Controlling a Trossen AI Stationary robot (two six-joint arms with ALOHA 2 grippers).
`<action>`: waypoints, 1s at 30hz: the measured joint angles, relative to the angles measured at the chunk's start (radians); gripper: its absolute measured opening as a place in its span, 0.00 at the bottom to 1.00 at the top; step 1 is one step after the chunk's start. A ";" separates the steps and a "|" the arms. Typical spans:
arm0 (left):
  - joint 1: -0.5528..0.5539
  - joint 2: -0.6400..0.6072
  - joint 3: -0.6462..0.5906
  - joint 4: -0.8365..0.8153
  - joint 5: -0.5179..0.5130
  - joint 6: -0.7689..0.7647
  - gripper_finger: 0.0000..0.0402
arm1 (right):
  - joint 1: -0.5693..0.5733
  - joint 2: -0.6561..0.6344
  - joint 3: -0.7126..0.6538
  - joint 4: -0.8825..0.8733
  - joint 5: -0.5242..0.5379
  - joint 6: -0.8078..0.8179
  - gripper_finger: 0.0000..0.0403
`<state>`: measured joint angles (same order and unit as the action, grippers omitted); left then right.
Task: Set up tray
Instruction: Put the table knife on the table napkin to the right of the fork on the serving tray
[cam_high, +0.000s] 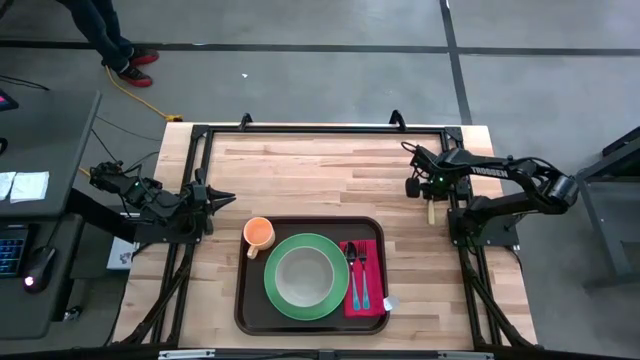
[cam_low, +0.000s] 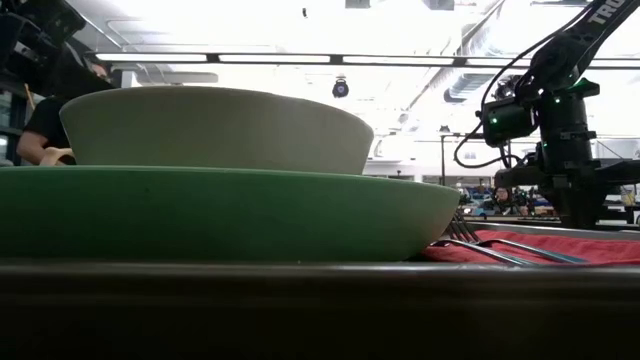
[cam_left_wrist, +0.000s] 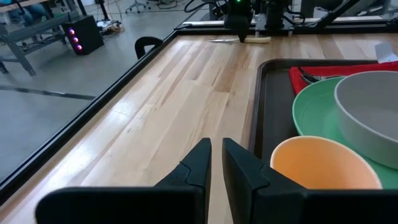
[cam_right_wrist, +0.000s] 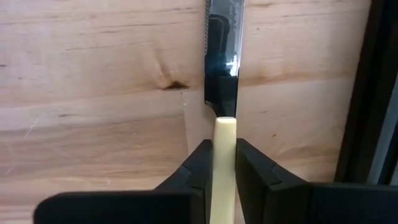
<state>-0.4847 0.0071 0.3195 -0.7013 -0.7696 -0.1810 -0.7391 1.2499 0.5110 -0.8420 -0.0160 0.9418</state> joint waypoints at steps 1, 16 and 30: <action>0.000 0.000 0.000 0.000 0.000 0.000 0.17 | 0.000 0.000 0.000 -0.001 -0.005 0.000 0.10; 0.000 0.000 0.000 -0.005 -0.011 0.000 0.17 | 0.000 0.000 0.000 -0.014 -0.046 0.004 0.10; 0.000 0.000 0.000 -0.005 -0.010 0.000 0.17 | 0.000 -0.001 0.061 -0.108 -0.039 0.001 0.09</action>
<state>-0.4846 0.0070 0.3195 -0.7067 -0.7799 -0.1810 -0.7387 1.2491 0.5717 -0.9500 -0.0546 0.9429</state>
